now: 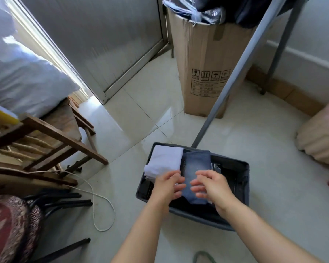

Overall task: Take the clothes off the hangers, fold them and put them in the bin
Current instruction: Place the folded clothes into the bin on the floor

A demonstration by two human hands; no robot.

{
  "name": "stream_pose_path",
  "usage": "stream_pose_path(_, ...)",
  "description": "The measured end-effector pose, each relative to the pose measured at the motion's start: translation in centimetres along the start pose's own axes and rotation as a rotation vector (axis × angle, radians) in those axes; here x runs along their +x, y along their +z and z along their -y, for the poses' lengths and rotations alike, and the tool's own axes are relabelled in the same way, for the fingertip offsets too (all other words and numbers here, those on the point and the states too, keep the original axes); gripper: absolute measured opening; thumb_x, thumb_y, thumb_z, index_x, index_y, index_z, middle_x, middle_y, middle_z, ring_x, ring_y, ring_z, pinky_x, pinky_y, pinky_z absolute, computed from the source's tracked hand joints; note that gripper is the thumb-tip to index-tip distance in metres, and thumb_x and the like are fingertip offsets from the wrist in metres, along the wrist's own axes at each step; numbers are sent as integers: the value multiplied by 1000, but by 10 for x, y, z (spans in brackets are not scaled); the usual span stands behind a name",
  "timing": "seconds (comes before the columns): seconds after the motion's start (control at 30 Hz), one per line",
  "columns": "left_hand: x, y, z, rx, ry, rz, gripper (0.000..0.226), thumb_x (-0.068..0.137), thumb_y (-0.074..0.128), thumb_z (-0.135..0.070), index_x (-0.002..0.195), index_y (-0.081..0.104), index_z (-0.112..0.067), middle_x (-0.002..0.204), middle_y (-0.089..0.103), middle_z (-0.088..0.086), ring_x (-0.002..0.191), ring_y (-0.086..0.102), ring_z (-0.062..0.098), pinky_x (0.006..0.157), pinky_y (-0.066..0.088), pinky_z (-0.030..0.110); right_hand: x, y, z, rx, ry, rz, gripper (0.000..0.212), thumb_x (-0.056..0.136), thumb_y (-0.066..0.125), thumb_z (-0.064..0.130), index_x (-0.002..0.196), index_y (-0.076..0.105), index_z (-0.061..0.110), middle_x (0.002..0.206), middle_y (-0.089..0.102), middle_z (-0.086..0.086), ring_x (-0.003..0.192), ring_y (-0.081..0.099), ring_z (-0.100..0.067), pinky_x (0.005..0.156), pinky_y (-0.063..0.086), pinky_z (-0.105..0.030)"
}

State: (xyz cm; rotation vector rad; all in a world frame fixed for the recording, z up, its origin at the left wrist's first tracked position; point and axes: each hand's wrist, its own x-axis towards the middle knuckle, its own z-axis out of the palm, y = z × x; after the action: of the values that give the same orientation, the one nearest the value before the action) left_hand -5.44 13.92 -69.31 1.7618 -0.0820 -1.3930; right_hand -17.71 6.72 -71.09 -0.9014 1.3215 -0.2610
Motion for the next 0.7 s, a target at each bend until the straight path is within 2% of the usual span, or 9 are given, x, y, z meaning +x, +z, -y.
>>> stream_pose_path(0.1, -52, 1, 2, -28, -3, -8, 15, 100, 52, -22, 109, 63, -20, 103, 71, 4, 92, 69, 20, 88, 54, 35, -56, -15, 3, 46, -27, 24, 14, 97, 50, 8, 106, 60, 8, 86, 69, -14, 64, 63, -18, 54, 51, -25)
stream_pose_path(0.2, -123, 10, 3, -52, 32, 44, 19, 99, 54, -23, 114, 63, -16, 102, 71, 6, 85, 69, 19, 79, 54, 32, -127, -32, 7, 84, -81, 21, 15, 98, 49, 8, 106, 61, 9, 83, 70, -12, 65, 64, -19, 57, 51, -28)
stream_pose_path(0.3, -190, 20, -5, -80, 80, 113, 21, 99, 54, -24, 116, 64, -16, 104, 71, 8, 87, 68, 20, 74, 55, 29, -196, -48, 18, 107, -134, 4, 15, 98, 48, 8, 106, 61, 9, 81, 71, -12, 64, 65, -20, 58, 52, -29)
stream_pose_path(0.47, -309, 39, -14, -97, 176, 188, 18, 99, 54, -24, 110, 66, -16, 98, 73, 5, 90, 68, 22, 80, 54, 32, -315, -74, 37, 149, -242, -28, 15, 99, 47, 6, 105, 61, 7, 80, 68, -12, 63, 63, -20, 58, 52, -28)
stream_pose_path(0.57, -371, 54, -16, -56, 211, 243, 20, 99, 54, -25, 111, 67, -16, 103, 73, 7, 93, 70, 22, 87, 55, 35, -379, -96, 45, 138, -298, -56, 15, 99, 47, 7, 104, 61, 8, 80, 69, -13, 65, 65, -21, 56, 53, -26)
stream_pose_path(0.7, -444, 82, -12, 3, 255, 344, 21, 100, 51, -22, 114, 65, -14, 99, 72, 9, 86, 66, 21, 77, 54, 31, -460, -137, 46, 122, -350, -87, 16, 100, 47, 9, 105, 62, 9, 80, 70, -11, 68, 66, -22, 62, 54, -30)
